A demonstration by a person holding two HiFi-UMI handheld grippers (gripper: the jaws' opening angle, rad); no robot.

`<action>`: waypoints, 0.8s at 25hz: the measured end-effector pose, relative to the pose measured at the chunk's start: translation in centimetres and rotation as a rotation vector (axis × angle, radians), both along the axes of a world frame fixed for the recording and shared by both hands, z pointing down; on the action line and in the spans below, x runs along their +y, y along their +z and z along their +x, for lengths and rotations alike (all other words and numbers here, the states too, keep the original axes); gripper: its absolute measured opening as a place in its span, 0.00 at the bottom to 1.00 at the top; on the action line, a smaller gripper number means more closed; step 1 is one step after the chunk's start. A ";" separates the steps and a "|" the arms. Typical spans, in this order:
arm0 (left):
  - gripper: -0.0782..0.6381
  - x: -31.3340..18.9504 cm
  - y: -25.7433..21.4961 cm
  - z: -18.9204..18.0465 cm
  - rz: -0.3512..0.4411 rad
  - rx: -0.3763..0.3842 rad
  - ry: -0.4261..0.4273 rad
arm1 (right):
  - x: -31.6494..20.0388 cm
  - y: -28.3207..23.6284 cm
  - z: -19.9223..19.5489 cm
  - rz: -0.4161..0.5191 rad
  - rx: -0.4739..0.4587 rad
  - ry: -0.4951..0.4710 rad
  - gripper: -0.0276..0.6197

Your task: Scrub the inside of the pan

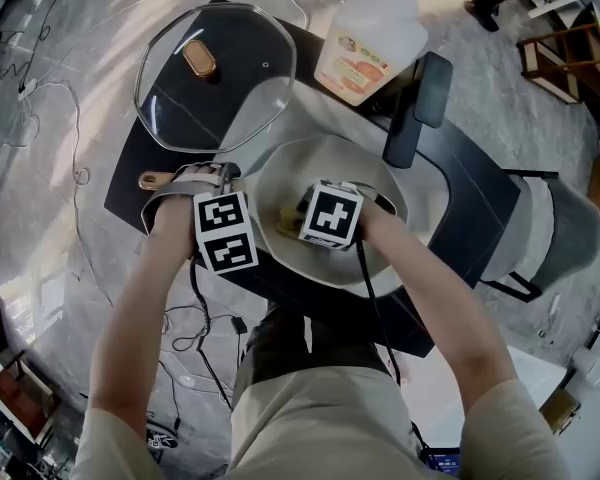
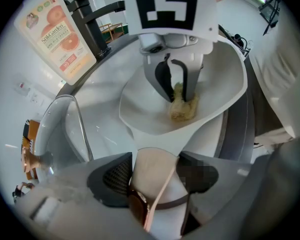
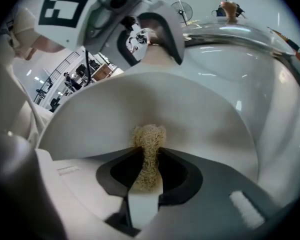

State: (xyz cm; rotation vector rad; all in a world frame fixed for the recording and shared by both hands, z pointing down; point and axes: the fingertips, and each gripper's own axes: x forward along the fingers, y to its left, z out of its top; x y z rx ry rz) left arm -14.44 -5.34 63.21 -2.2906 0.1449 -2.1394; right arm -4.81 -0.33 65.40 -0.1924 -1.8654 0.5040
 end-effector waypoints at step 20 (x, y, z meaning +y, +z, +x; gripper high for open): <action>0.51 0.2 0.2 -0.2 -0.029 -0.029 -0.023 | -1.5 3.2 13.6 0.137 0.480 -0.093 0.19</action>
